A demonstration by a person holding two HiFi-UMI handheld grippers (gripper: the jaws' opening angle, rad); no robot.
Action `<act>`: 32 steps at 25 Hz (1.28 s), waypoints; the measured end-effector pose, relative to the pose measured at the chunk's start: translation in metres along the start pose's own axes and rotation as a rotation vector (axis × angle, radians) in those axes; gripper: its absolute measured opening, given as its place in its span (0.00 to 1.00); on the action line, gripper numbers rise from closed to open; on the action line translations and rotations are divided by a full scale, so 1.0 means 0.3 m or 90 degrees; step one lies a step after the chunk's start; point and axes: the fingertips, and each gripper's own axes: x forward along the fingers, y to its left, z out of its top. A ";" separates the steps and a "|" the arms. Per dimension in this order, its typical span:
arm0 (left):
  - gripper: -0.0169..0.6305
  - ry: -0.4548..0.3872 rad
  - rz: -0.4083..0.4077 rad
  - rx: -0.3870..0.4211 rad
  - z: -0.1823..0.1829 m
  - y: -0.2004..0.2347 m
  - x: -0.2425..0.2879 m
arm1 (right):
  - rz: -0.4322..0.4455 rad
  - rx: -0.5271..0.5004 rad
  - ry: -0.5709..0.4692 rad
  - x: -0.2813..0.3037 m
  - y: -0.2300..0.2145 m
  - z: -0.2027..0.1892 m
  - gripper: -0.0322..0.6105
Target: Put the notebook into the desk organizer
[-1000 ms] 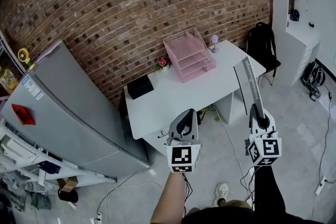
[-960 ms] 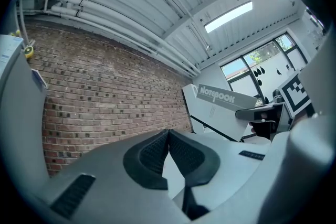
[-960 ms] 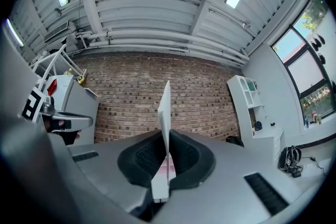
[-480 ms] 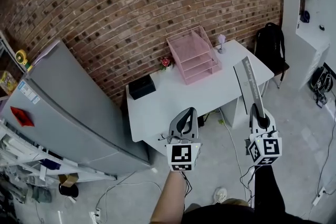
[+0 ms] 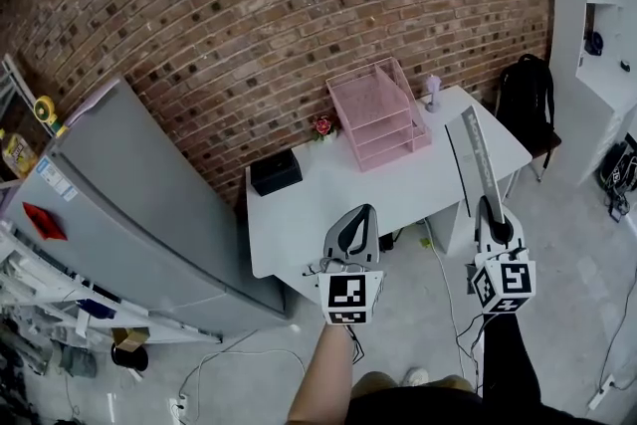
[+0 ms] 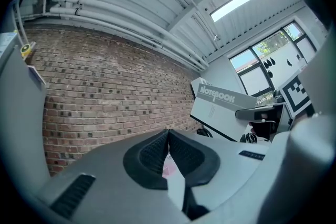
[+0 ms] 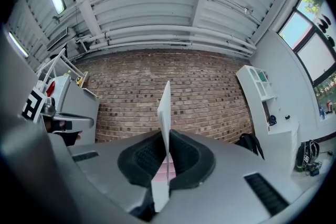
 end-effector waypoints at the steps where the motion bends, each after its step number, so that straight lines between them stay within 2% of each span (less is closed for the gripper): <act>1: 0.05 0.001 0.001 0.001 -0.002 0.005 0.004 | 0.000 0.001 0.000 0.007 -0.002 -0.001 0.09; 16: 0.05 -0.014 0.012 0.005 -0.016 0.097 0.099 | 0.000 -0.005 -0.003 0.131 0.012 -0.022 0.09; 32: 0.05 -0.014 0.006 -0.004 -0.119 0.347 0.438 | -0.014 -0.030 0.010 0.536 0.025 -0.094 0.09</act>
